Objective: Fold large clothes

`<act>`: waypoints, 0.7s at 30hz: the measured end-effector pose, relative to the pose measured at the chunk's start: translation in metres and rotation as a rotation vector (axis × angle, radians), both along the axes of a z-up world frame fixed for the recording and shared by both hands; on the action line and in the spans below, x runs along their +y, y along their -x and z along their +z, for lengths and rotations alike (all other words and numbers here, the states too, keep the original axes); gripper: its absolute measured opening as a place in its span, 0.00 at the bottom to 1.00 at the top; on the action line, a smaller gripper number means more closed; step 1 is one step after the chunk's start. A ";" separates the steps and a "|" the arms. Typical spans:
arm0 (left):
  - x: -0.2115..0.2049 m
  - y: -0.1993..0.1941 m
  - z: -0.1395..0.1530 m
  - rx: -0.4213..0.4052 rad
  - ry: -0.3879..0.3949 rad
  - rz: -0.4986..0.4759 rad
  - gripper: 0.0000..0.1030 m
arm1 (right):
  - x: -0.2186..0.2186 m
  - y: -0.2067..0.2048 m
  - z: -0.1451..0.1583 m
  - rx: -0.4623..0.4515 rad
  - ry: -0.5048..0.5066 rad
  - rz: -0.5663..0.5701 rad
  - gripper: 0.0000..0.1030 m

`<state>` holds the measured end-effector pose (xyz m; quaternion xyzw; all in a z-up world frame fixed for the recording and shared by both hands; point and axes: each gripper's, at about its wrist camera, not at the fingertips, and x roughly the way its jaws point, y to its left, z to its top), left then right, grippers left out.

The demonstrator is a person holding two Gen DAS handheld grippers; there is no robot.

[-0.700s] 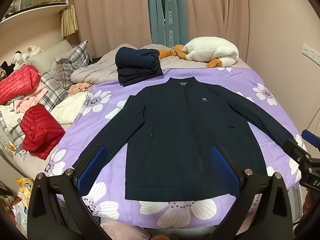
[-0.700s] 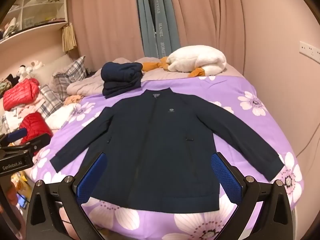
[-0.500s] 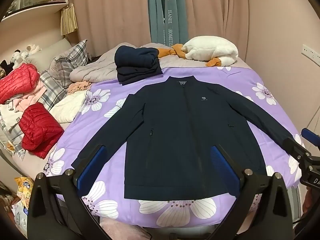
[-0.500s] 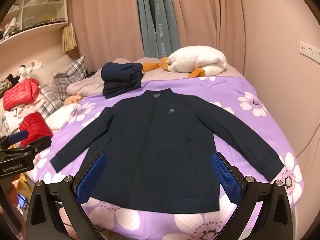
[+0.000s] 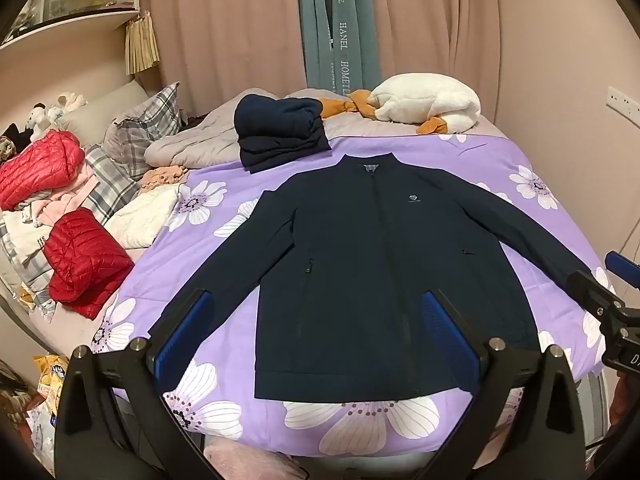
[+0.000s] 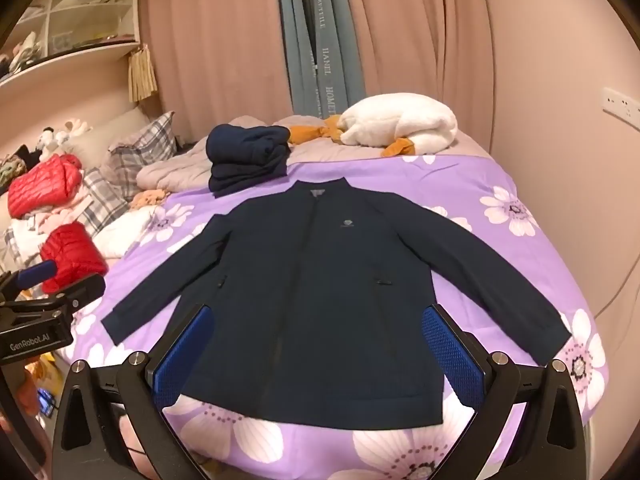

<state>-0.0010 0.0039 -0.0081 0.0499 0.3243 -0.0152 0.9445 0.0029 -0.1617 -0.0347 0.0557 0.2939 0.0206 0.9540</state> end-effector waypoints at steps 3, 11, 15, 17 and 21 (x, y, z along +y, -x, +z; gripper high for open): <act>0.001 0.000 0.001 -0.001 0.001 0.000 1.00 | 0.000 0.000 0.000 0.001 0.002 -0.001 1.00; 0.001 -0.002 0.004 -0.004 -0.004 0.007 1.00 | 0.003 -0.002 0.000 0.000 0.006 0.001 1.00; 0.002 -0.003 0.004 -0.004 -0.005 0.008 1.00 | 0.003 -0.002 0.000 -0.001 0.007 0.002 1.00; 0.002 -0.003 0.004 -0.004 -0.006 0.009 1.00 | 0.003 -0.002 0.000 -0.001 0.007 0.003 1.00; 0.002 -0.002 0.004 -0.005 -0.007 0.006 1.00 | 0.008 -0.004 0.001 -0.002 0.009 0.006 1.00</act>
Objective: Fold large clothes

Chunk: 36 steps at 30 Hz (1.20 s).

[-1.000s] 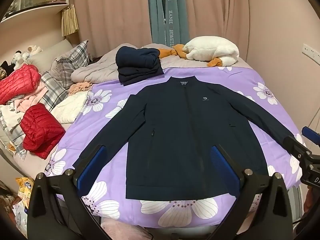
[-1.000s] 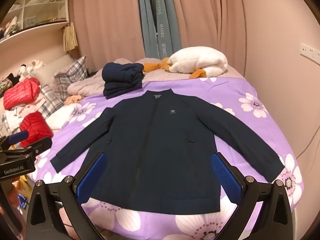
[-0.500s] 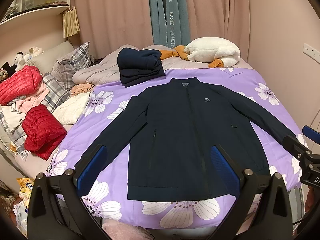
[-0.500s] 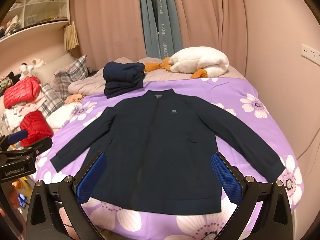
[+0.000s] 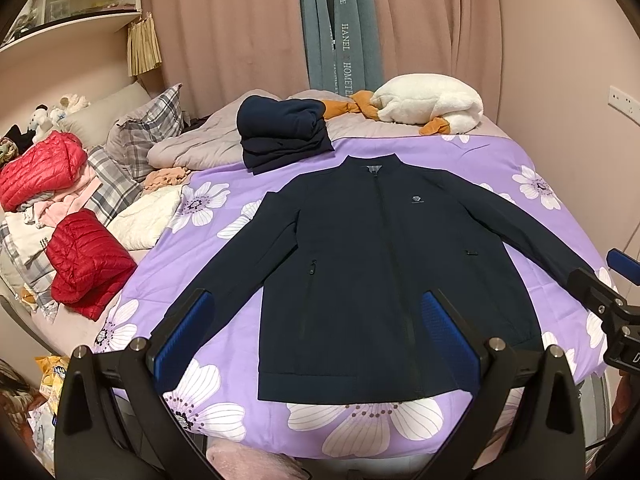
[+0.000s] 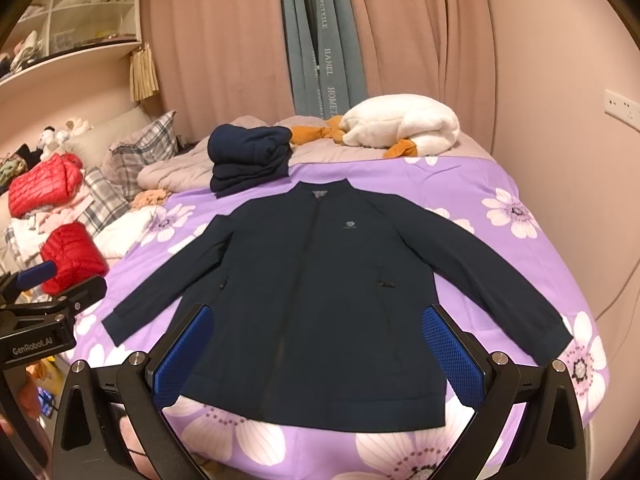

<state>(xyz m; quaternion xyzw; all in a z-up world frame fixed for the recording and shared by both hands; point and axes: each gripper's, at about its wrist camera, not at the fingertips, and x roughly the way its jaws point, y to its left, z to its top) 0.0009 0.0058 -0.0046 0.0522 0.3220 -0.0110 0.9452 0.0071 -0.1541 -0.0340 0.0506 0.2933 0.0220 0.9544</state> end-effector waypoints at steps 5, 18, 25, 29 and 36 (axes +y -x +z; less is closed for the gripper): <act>-0.001 0.000 0.001 -0.004 -0.003 -0.002 1.00 | 0.000 -0.001 0.000 0.001 -0.002 0.005 1.00; 0.002 0.000 0.000 -0.003 -0.003 -0.001 1.00 | 0.001 -0.002 0.000 0.001 -0.003 0.004 1.00; 0.002 0.000 0.000 -0.002 -0.004 -0.002 1.00 | 0.003 -0.002 -0.001 0.002 -0.003 0.006 1.00; 0.002 0.000 0.000 -0.003 -0.004 -0.003 1.00 | 0.005 -0.002 -0.002 0.003 -0.004 0.006 1.00; 0.003 0.001 0.000 -0.003 -0.003 -0.004 1.00 | 0.007 -0.003 -0.001 0.002 -0.007 0.005 1.00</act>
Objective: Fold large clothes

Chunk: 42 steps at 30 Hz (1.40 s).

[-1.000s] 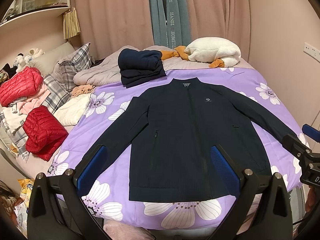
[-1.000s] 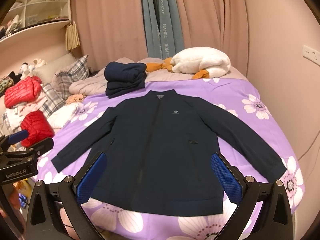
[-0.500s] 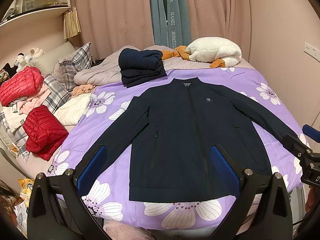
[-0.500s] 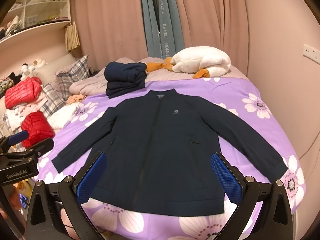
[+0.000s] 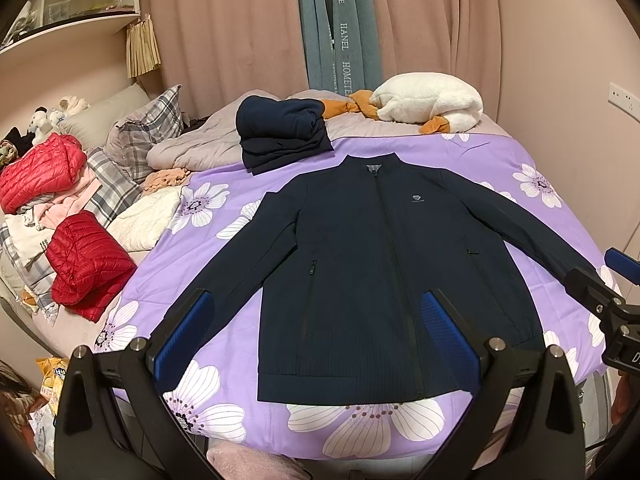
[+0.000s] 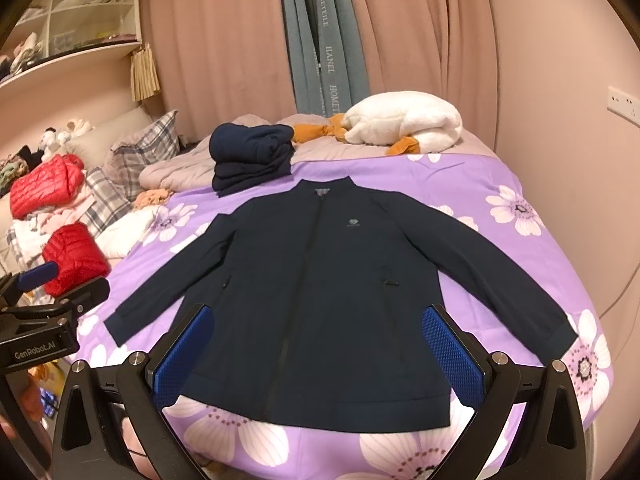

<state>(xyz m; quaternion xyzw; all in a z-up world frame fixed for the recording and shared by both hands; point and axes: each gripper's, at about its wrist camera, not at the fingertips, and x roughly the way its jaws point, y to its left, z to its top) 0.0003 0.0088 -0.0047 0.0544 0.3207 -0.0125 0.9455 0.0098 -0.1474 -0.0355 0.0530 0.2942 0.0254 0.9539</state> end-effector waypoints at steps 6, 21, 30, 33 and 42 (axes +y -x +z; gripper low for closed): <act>0.000 0.000 -0.001 0.002 -0.003 0.000 1.00 | 0.000 0.000 0.000 0.000 -0.001 0.000 1.00; 0.001 -0.001 -0.005 0.007 0.003 -0.007 1.00 | -0.002 0.000 -0.001 -0.001 -0.013 -0.003 1.00; 0.021 -0.033 -0.038 0.100 0.146 -0.002 1.00 | -0.062 0.014 -0.022 -0.153 -0.342 0.000 1.00; 0.044 -0.049 -0.061 0.167 0.347 -0.038 1.00 | -0.088 0.015 -0.043 -0.149 -0.425 -0.050 1.00; 0.063 -0.077 -0.119 0.192 0.501 0.003 1.00 | -0.176 0.045 -0.135 -0.100 -0.661 -0.236 1.00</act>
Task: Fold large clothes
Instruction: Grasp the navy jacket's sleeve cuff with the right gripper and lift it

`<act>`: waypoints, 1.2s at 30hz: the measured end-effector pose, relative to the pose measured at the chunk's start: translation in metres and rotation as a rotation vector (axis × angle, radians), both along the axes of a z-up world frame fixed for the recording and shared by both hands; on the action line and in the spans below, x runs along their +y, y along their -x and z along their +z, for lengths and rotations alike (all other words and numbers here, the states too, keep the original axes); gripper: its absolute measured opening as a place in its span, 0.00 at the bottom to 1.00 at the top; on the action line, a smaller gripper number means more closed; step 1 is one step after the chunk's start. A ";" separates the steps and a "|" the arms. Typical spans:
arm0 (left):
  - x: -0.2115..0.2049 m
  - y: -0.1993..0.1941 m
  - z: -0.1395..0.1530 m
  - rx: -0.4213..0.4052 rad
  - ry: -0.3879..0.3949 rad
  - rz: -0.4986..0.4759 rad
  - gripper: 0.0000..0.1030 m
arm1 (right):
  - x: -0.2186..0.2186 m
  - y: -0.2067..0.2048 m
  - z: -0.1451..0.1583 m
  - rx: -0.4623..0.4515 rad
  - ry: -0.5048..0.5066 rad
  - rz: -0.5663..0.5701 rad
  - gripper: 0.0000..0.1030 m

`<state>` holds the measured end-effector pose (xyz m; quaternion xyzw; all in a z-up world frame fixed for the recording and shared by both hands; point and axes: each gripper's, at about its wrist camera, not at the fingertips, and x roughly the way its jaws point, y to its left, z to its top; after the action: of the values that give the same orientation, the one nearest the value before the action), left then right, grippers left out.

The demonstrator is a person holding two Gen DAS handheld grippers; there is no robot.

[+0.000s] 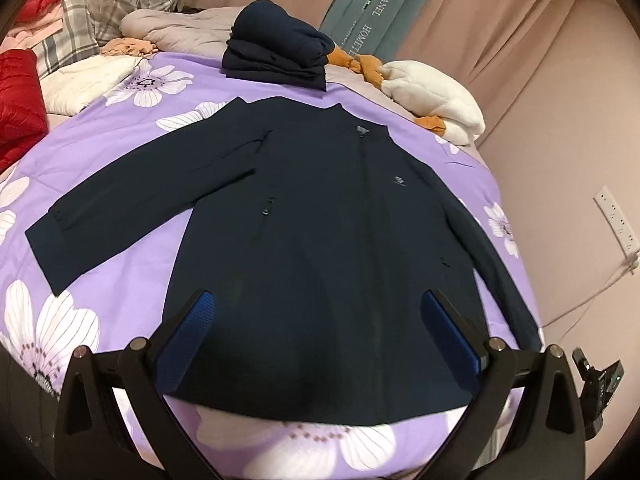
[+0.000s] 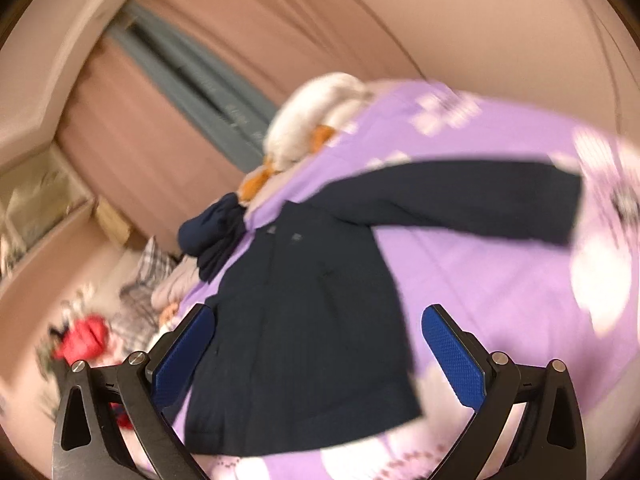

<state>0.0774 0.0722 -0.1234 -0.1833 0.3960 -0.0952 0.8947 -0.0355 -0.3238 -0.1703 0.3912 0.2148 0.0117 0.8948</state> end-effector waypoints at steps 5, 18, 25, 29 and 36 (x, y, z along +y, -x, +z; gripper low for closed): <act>0.001 -0.010 -0.022 0.049 0.073 -0.010 1.00 | -0.039 0.018 -0.037 0.090 -0.125 -0.117 1.00; -0.034 -0.034 -0.030 0.094 -0.050 -0.050 1.00 | -0.099 -0.024 -0.059 0.154 -0.133 -0.284 1.00; -0.040 -0.045 -0.030 0.104 -0.072 -0.014 1.00 | -0.132 -0.044 -0.069 0.157 -0.098 -0.397 0.99; -0.046 -0.051 -0.029 0.097 -0.085 0.017 1.00 | -0.130 -0.048 -0.069 0.169 -0.039 -0.430 0.72; -0.045 -0.055 -0.032 0.110 -0.155 0.039 1.00 | -0.139 -0.048 -0.072 0.215 -0.032 -0.399 0.28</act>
<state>0.1325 0.0272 -0.1556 -0.1264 0.4469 -0.0365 0.8849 0.0122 -0.4625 -0.2425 0.4392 0.2271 -0.2041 0.8449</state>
